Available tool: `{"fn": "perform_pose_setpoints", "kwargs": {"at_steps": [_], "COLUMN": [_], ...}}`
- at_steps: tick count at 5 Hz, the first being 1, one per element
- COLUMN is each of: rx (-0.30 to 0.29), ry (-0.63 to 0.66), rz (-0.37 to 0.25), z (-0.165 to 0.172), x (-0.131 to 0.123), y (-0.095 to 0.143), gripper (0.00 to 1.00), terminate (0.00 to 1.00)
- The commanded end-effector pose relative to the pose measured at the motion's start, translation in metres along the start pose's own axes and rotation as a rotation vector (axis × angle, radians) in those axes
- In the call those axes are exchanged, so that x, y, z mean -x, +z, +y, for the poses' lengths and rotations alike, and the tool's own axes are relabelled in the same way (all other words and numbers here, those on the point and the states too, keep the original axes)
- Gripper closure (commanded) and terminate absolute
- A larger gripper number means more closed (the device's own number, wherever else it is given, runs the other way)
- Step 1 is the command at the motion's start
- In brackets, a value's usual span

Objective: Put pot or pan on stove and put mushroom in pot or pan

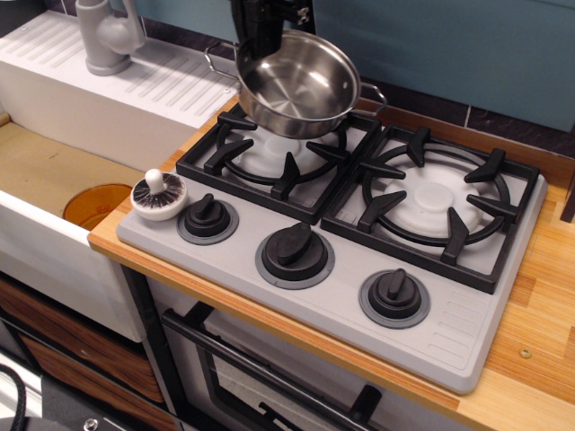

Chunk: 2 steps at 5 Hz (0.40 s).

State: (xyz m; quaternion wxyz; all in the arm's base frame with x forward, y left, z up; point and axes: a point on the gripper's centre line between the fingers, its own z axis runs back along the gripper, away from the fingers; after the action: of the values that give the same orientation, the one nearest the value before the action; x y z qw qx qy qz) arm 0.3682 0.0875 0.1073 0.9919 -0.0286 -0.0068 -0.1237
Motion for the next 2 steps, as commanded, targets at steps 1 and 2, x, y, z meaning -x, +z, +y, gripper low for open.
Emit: {"fn": "perform_pose_setpoints", "kwargs": {"at_steps": [1, 2], "rx": [-0.015, -0.003], "ry": [0.003, -0.006], "rz": [-0.079, -0.087], "z": [0.0127, 0.0177], "x": [-0.0025, -0.0045], "y": [0.0043, -0.0035], "gripper": [1.00, 1.00], "terminate": [0.00, 0.00]}}
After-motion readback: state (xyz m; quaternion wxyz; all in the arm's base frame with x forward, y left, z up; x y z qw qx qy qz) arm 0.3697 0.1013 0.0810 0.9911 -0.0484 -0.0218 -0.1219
